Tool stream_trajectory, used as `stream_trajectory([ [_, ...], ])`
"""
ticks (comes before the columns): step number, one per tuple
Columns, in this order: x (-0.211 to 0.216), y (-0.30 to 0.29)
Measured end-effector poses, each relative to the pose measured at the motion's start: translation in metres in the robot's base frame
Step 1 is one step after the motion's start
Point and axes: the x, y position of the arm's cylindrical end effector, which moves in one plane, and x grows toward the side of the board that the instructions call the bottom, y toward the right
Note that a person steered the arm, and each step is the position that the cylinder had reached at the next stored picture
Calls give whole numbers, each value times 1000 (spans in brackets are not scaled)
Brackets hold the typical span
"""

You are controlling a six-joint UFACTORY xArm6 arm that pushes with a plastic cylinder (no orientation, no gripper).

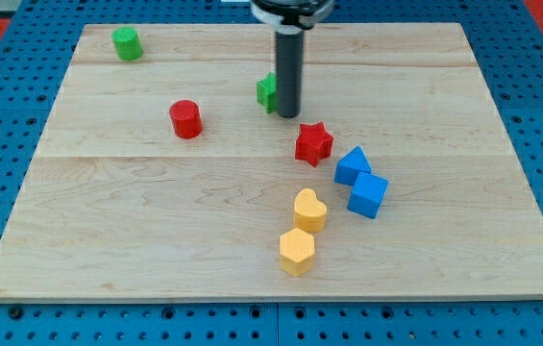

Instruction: Push the green star to the top center of the board

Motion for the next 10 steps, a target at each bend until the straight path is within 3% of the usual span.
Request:
stream_trajectory([
  [2,-58,-110],
  [3,-69,-92],
  [4,-51,-41],
  [5,-46,-33],
  [6,-63,-5],
  [8,-95,-14],
  [9,-86,47],
  [10,-112,41],
])
